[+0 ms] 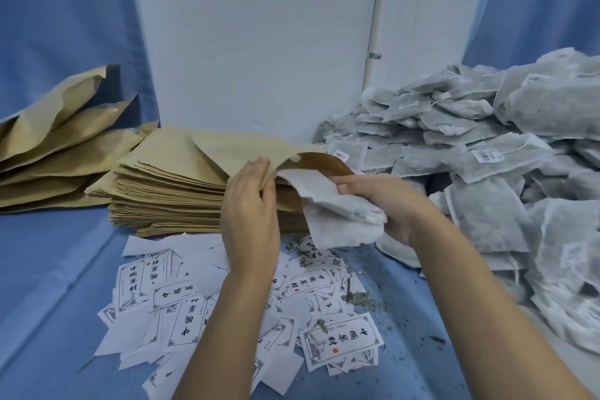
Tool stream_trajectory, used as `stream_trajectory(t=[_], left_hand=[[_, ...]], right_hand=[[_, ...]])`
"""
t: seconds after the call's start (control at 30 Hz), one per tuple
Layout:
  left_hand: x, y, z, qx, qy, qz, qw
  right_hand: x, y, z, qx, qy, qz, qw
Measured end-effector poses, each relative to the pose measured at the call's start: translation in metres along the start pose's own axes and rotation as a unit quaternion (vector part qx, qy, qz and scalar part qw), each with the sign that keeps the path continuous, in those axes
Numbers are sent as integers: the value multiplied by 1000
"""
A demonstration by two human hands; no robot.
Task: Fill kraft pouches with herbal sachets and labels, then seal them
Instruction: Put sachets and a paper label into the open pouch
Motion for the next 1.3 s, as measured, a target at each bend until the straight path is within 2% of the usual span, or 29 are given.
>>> stream_trajectory(t=[0.1, 0.27, 0.47, 0.5, 0.6, 0.67, 0.77, 0.87, 0.9, 0.97, 1.03, 1.1, 1.17, 1.2, 1.3], left_hand=[[1, -2, -1, -23, 18, 3, 1000], [2, -3, -4, -40, 31, -16, 999], [-4, -6, -10, -64, 55, 4, 996], [-6, -7, -11, -66, 54, 8, 996], [-5, -8, -10, -63, 56, -7, 996], [-4, -8, -13, -74, 84, -19, 994], [-5, -10, -22, -103, 99, -31, 989], [-7, -11, -29, -124, 90, -49, 987], [-6, -10, -31, -131, 89, -60, 986], [-3, -9, -36, -137, 84, -81, 984], [0, -8, -36, -125, 81, -90, 985], [1, -7, -32, -95, 75, -77, 990], [0, -7, -26, -60, 63, -53, 995], [-2, -6, -23, -43, 56, -42, 997], [-6, -4, -18, -21, 43, -20, 999]], right_hand=[[3, -5, 7, -30, 7, -33, 999], [-1, -15, 26, -36, -40, 5, 999], [17, -19, 31, 15, -49, -85, 995], [16, -19, 31, 20, -34, -82, 996], [3, -10, 22, -2, 49, -33, 998], [-5, -3, 17, -15, 155, -14, 988], [-14, 8, 14, -4, 347, -18, 938], [-20, 19, 24, 26, 413, -27, 910], [-24, 21, 28, 38, 400, -34, 915], [-32, 29, 32, 35, 304, -86, 948], [-39, 35, 41, 49, 140, -152, 977], [-54, 41, 53, 69, -64, -158, 983], [-60, 36, 63, 100, -263, -188, 941], [-57, 31, 64, 101, -310, -212, 921], [-40, 11, 61, 116, -324, -296, 891]])
Point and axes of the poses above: each hand's wrist, its own y-axis towards the middle knuckle, its own x-axis out of the back of the hand, z = x × y, the point moved 9 cm from there along y, towards the middle knuckle, and after that the axes turned 14 degrees about -x, right-handed, at the moved point
